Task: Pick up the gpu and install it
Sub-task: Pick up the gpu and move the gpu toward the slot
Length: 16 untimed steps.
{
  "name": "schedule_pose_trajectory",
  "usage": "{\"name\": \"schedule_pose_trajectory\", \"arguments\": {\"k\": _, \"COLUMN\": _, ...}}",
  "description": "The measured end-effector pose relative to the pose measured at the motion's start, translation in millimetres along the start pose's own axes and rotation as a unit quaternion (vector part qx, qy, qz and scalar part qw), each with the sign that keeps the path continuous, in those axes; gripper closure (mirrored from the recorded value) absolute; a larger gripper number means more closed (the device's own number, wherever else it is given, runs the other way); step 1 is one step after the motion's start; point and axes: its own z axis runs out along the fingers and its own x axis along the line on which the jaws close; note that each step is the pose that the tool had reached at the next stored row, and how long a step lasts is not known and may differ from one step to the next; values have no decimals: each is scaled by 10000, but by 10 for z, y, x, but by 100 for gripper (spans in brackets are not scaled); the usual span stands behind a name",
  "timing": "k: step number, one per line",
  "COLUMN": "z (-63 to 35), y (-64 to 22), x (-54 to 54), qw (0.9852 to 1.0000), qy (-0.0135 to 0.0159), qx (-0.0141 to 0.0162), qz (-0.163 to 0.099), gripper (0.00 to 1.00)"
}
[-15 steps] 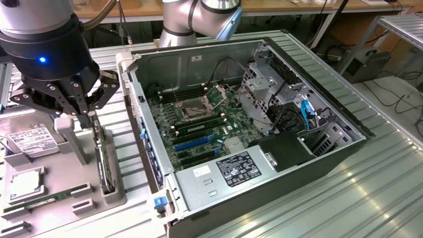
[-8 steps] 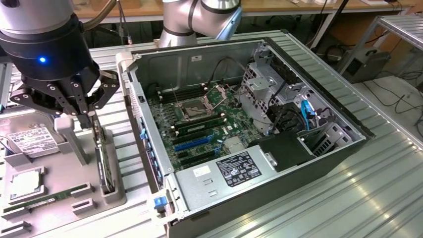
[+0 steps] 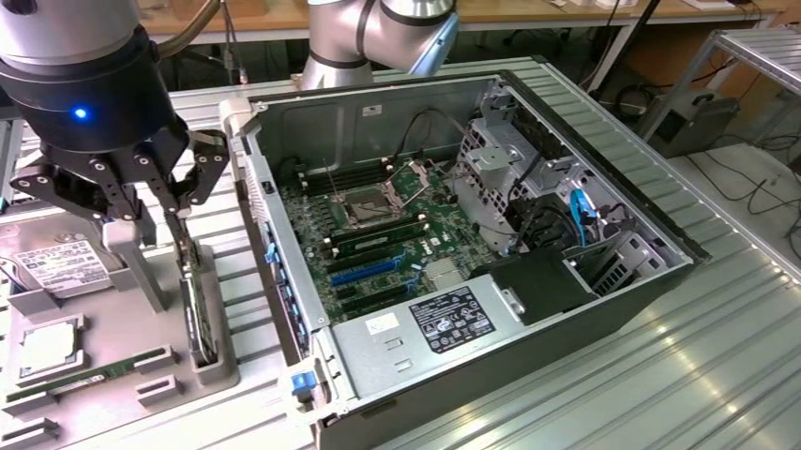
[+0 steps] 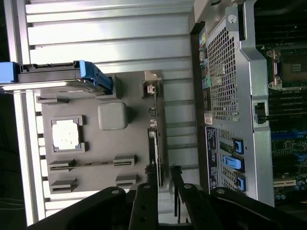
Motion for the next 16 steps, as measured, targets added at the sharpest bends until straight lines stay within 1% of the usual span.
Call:
{"name": "schedule_pose_trajectory", "arguments": {"k": 1, "z": 0, "y": 0, "x": 0, "qw": 10000, "qy": 0, "qx": 0, "qz": 0, "gripper": 71}}
{"name": "schedule_pose_trajectory", "arguments": {"k": 2, "z": 0, "y": 0, "x": 0, "qw": 10000, "qy": 0, "qx": 0, "qz": 0, "gripper": 71}}
{"name": "schedule_pose_trajectory", "arguments": {"k": 3, "z": 0, "y": 0, "x": 0, "qw": 10000, "qy": 0, "qx": 0, "qz": 0, "gripper": 64}}
{"name": "schedule_pose_trajectory", "arguments": {"k": 4, "z": 1, "y": 0, "x": 0, "qw": 10000, "qy": 0, "qx": 0, "qz": 0, "gripper": 64}}
{"name": "schedule_pose_trajectory", "arguments": {"k": 5, "z": 13, "y": -1, "x": 3, "qw": 10000, "qy": -5, "qx": 2, "qz": 0, "gripper": 58}}
{"name": "schedule_pose_trajectory", "arguments": {"k": 11, "z": 131, "y": -8, "x": 25, "qw": 10000, "qy": -4, "qx": 5, "qz": 0, "gripper": 58}}
{"name": "schedule_pose_trajectory", "arguments": {"k": 13, "z": 206, "y": -15, "x": 41, "qw": 10000, "qy": -4, "qx": 5, "qz": 0, "gripper": 58}}
{"name": "schedule_pose_trajectory", "arguments": {"k": 16, "z": 289, "y": -25, "x": 63, "qw": 10000, "qy": -4, "qx": 5, "qz": 0, "gripper": 58}}
